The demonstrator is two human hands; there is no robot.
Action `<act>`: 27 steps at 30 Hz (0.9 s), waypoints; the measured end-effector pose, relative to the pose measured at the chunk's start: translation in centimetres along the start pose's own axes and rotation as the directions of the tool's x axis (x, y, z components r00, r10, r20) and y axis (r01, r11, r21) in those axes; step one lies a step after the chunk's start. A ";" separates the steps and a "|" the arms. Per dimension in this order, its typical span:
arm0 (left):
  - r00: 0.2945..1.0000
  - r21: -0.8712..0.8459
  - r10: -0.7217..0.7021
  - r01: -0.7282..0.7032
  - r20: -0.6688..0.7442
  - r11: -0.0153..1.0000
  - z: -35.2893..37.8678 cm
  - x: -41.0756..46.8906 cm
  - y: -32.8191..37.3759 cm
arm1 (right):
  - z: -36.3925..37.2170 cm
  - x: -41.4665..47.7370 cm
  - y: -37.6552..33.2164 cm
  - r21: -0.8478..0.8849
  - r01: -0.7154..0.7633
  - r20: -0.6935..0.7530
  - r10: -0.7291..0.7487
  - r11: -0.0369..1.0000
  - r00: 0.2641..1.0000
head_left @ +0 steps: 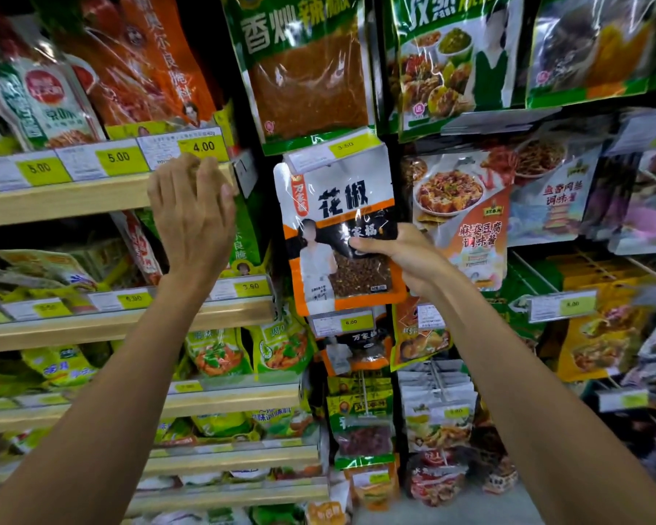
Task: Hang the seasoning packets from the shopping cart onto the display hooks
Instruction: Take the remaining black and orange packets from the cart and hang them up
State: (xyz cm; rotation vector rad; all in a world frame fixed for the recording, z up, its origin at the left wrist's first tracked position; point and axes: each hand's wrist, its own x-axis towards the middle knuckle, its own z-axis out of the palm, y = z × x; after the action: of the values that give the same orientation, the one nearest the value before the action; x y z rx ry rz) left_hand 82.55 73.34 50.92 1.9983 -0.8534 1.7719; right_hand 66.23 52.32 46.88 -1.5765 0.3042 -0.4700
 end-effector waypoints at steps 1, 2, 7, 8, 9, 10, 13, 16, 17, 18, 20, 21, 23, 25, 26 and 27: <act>1.000 0.000 -0.002 0.002 -0.002 1.000 0.0 0.0 0.0 | -0.1 0.0 0.1 0.001 0.001 0.000 -0.001 1.000 1.000; 1.000 -0.001 -0.004 0.004 -0.006 1.000 0.0 0.0 0.1 | -0.2 0.0 0.3 0.004 0.004 0.010 -0.004 1.000 1.000; 1.000 -0.014 0.001 -0.001 0.001 1.000 -0.1 0.0 0.0 | 0.0 0.9 0.5 -0.007 -0.009 -0.025 0.009 1.000 1.000; 1.000 -0.019 0.001 -0.001 0.004 1.000 -0.1 0.0 0.0 | 0.2 1.3 0.4 -0.021 -0.024 -0.036 0.023 1.000 0.999; 1.000 -0.022 0.000 0.000 0.006 1.000 -0.1 0.1 0.0 | 0.3 1.8 0.4 -0.022 -0.037 -0.050 0.036 0.999 0.998; 1.000 -0.023 -0.001 0.001 0.009 1.000 -0.1 0.1 -0.1 | 0.5 2.1 0.4 -0.019 -0.030 -0.069 0.029 0.999 0.997; 1.000 -0.029 0.000 0.001 0.030 1.000 -0.2 0.0 0.0 | 0.9 2.6 0.7 -0.056 -0.001 -0.155 -0.008 0.998 0.988; 0.998 -0.045 0.000 0.003 0.066 0.999 -0.5 0.1 -0.1 | 1.2 2.2 1.1 -0.090 0.050 -0.202 -0.067 0.995 0.977; 0.997 -0.044 0.001 0.003 0.082 0.999 -0.7 0.1 -0.1 | 1.2 1.9 1.3 -0.097 0.064 -0.217 -0.084 0.993 0.973; 0.995 -0.044 0.003 0.001 0.098 0.999 -0.9 0.1 -0.1 | 1.3 1.4 1.6 -0.123 0.070 -0.233 -0.097 0.990 0.968; 0.992 -0.059 0.002 0.006 0.126 0.998 -1.4 0.1 0.0 | 1.3 0.0 2.0 -0.248 0.074 -0.278 -0.144 0.966 0.950; 0.992 -0.075 0.001 0.009 0.128 0.997 -1.7 0.1 0.2 | 1.2 -0.8 2.2 -0.337 0.073 -0.308 -0.183 0.939 0.934; 0.996 -0.107 0.015 -0.005 0.093 0.994 -2.4 -0.1 0.6 | 0.7 -2.7 2.9 -0.473 0.076 -0.335 -0.259 0.878 0.906; 0.998 -0.140 0.043 -0.037 0.040 0.989 -3.1 -0.8 1.5 | 0.0 -5.4 3.7 -0.521 0.078 -0.354 -0.299 0.850 0.886; 0.998 -0.171 0.052 -0.047 0.027 0.984 -3.6 -1.5 2.3 | -0.6 -6.8 4.2 -0.532 0.069 -0.364 -0.302 0.844 0.881; 0.998 -0.218 0.056 -0.049 0.025 0.975 -4.1 -2.4 3.4 | -1.4 -8.3 4.9 -0.533 0.043 -0.376 -0.282 0.845 0.882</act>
State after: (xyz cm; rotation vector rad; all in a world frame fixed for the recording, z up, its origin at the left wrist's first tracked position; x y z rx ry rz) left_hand 77.12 73.80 48.84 1.8816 -1.0696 1.6010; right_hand 58.75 54.67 41.11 -2.0182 0.6900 -0.9539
